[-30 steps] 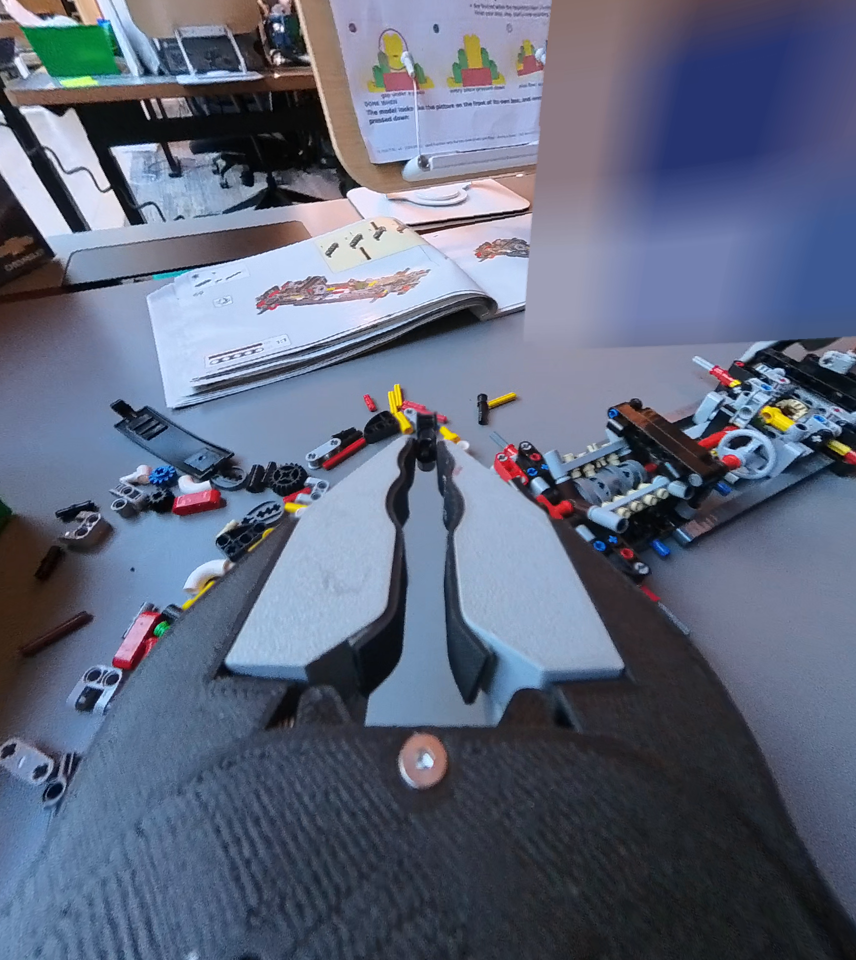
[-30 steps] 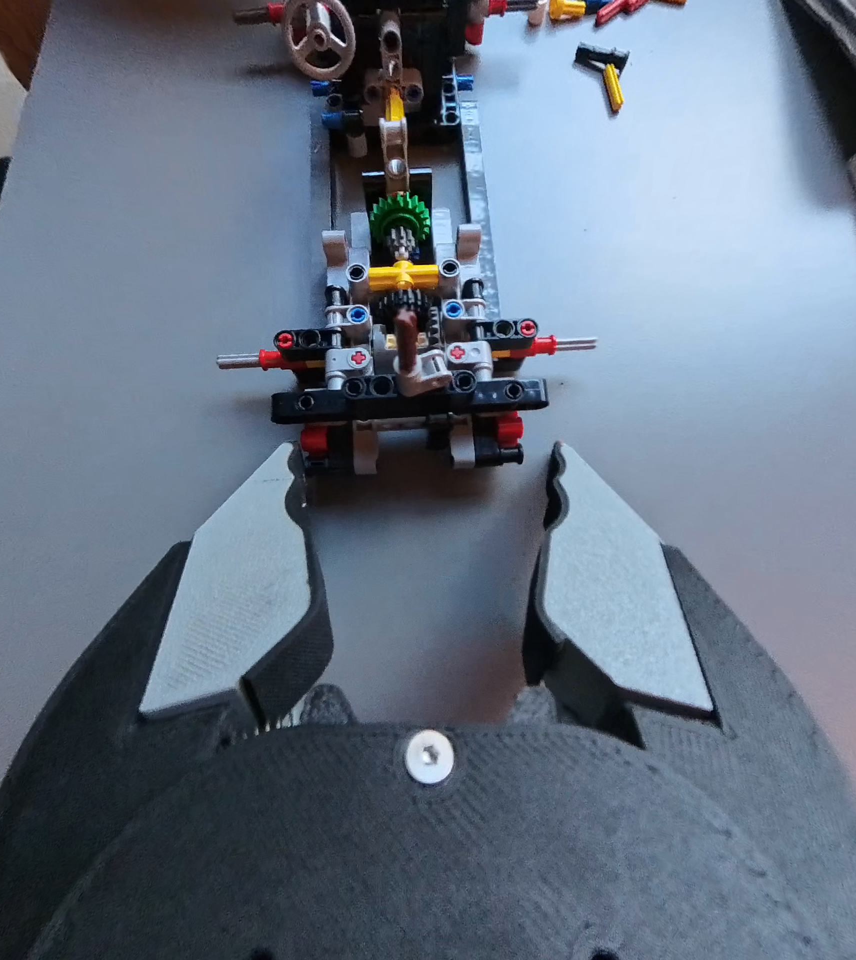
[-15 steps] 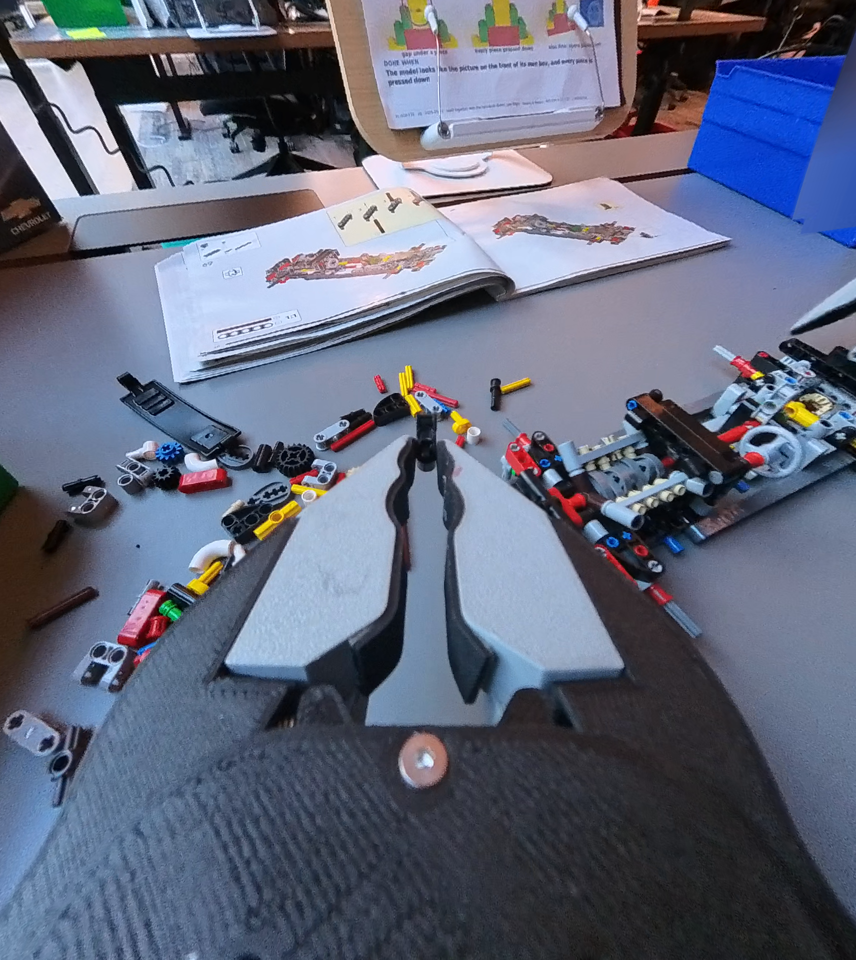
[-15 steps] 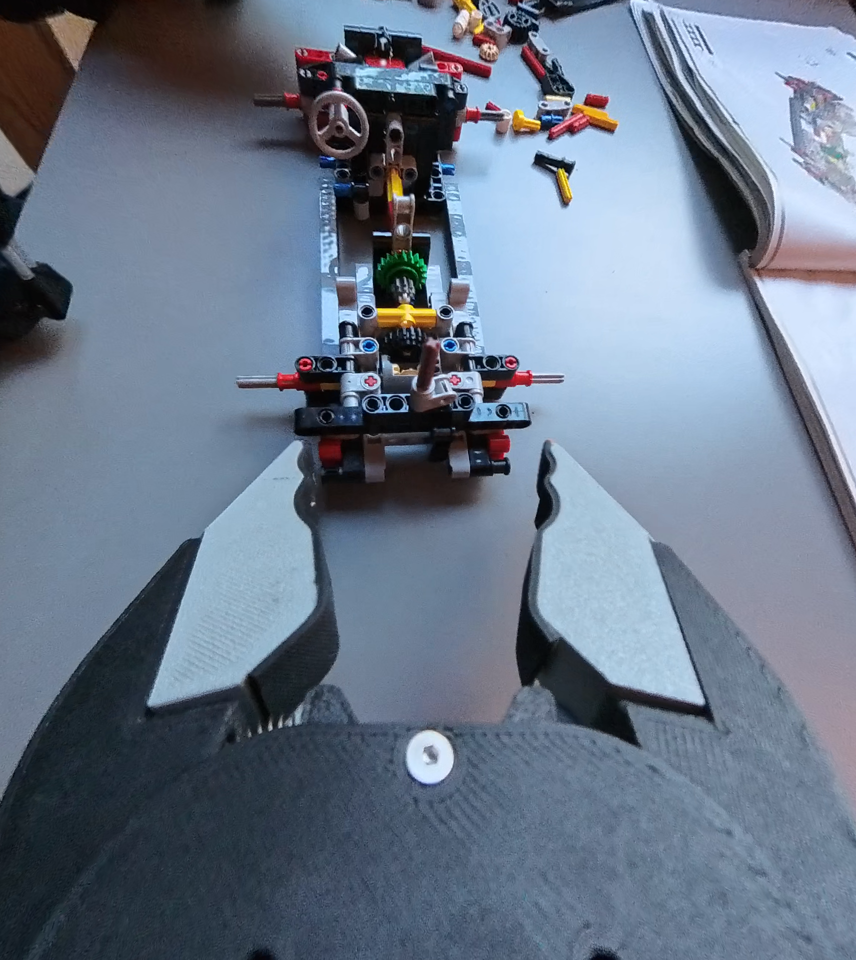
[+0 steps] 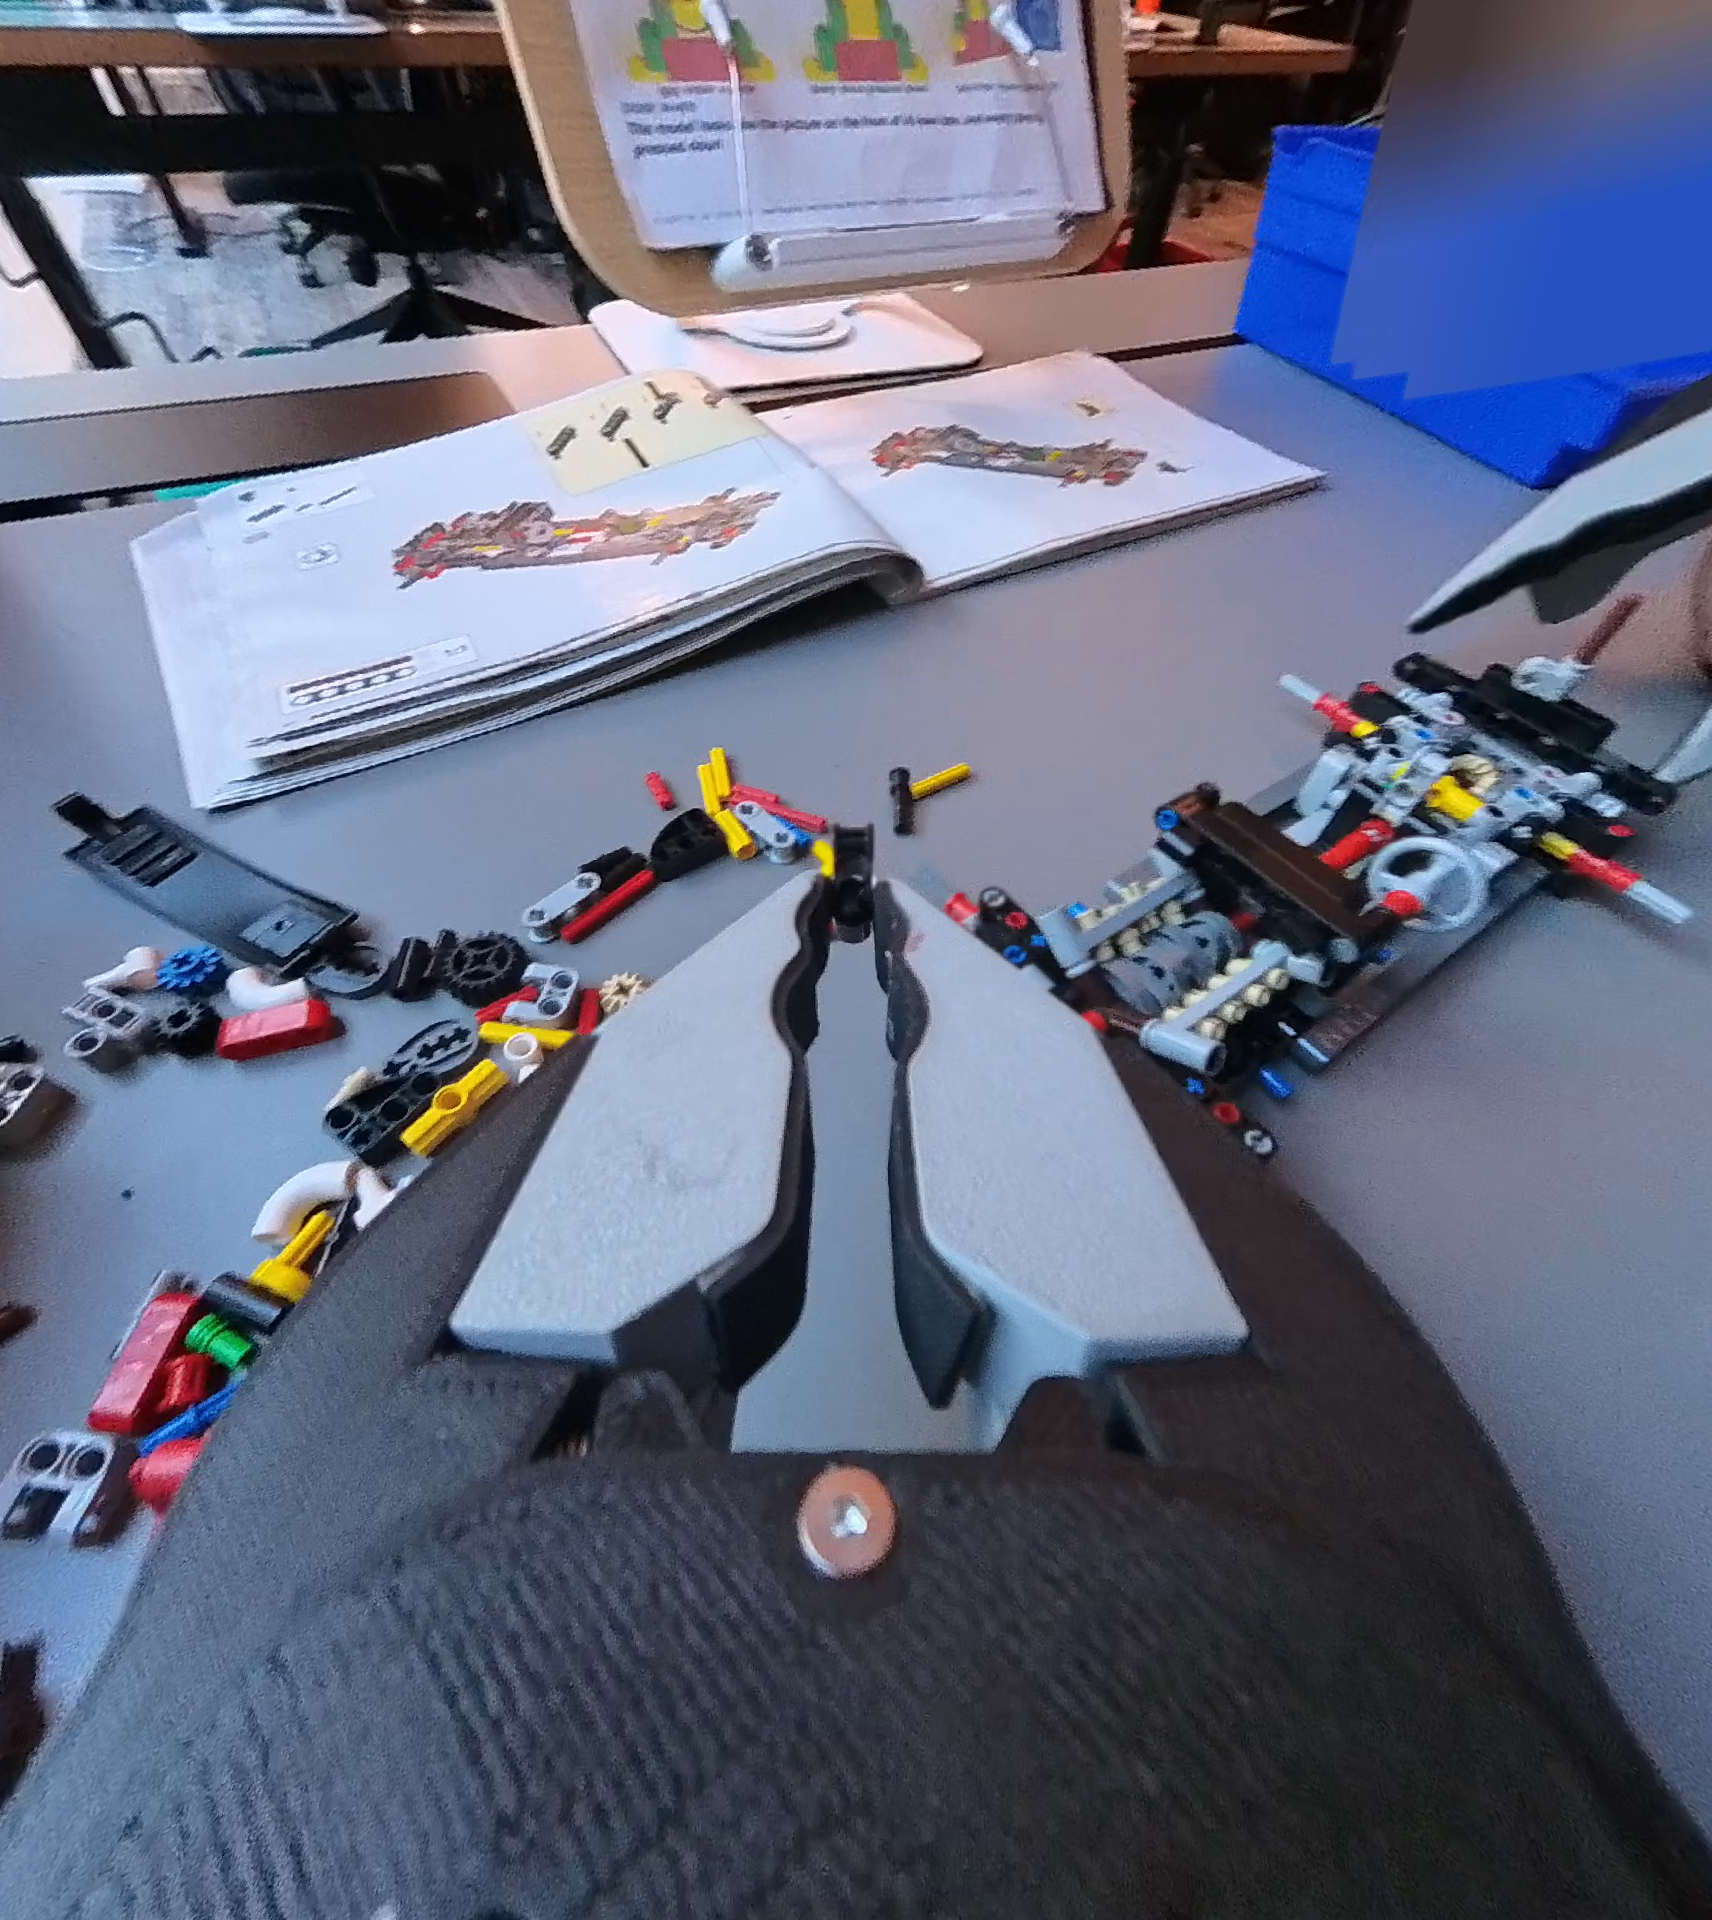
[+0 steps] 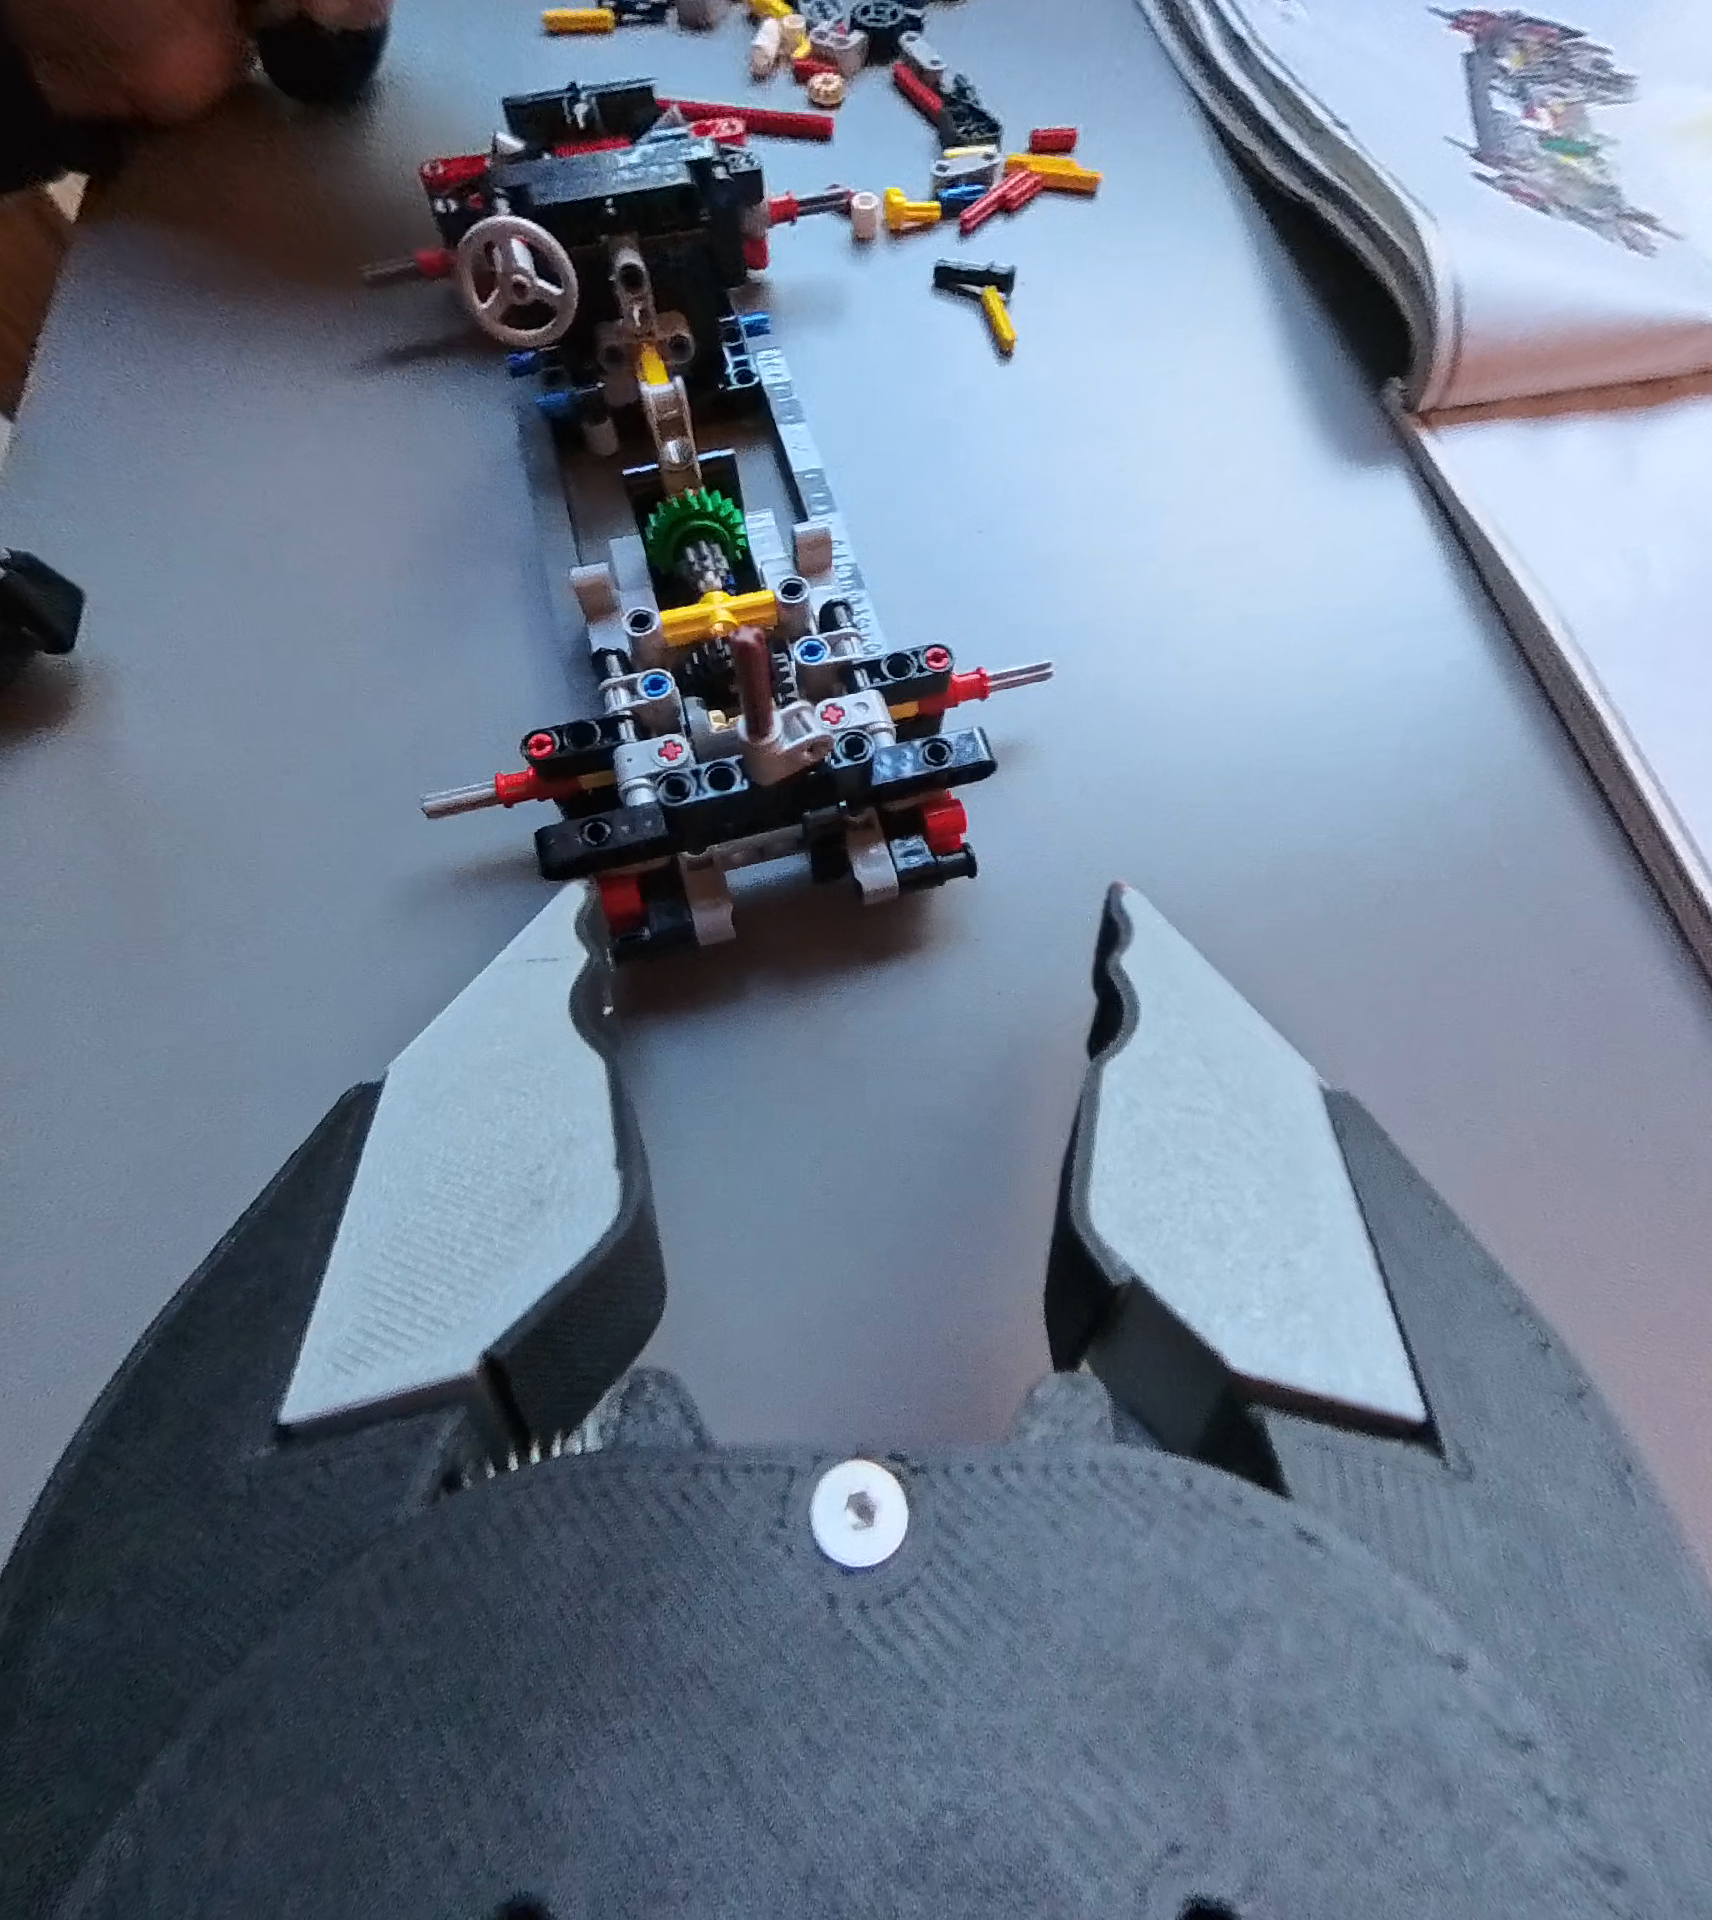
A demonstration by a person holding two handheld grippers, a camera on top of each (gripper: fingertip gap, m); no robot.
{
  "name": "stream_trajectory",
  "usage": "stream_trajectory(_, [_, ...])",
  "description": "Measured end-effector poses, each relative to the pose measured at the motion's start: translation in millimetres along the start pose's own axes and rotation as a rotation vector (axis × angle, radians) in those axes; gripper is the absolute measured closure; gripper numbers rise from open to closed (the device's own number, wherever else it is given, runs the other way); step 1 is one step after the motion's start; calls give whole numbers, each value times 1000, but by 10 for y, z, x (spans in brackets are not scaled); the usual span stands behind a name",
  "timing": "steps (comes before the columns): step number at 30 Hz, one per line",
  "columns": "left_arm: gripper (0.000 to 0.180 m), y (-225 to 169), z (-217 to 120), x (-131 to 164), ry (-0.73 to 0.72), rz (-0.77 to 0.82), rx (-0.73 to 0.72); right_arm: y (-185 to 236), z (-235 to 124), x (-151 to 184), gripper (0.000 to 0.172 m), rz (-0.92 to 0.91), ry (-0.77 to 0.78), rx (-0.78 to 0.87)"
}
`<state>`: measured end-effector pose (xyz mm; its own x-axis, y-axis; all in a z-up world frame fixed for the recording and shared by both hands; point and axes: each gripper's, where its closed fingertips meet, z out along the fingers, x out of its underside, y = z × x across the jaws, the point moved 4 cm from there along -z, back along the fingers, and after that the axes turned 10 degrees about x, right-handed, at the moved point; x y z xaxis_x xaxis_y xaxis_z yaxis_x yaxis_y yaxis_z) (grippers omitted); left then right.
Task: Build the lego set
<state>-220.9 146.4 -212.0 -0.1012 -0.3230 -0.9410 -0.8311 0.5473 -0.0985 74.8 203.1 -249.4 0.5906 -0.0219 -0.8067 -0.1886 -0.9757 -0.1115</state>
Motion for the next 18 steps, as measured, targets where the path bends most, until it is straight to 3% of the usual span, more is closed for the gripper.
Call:
stream_trajectory(7, [174, -48, -60, -83, -99, -39, 97, -16, 31, 118, 72, 39, 80, 28])
stream_trajectory(18, [175, 28, -185, -148, -236, -211, 218, -10, -11, 243, 75, 71, 144, 112])
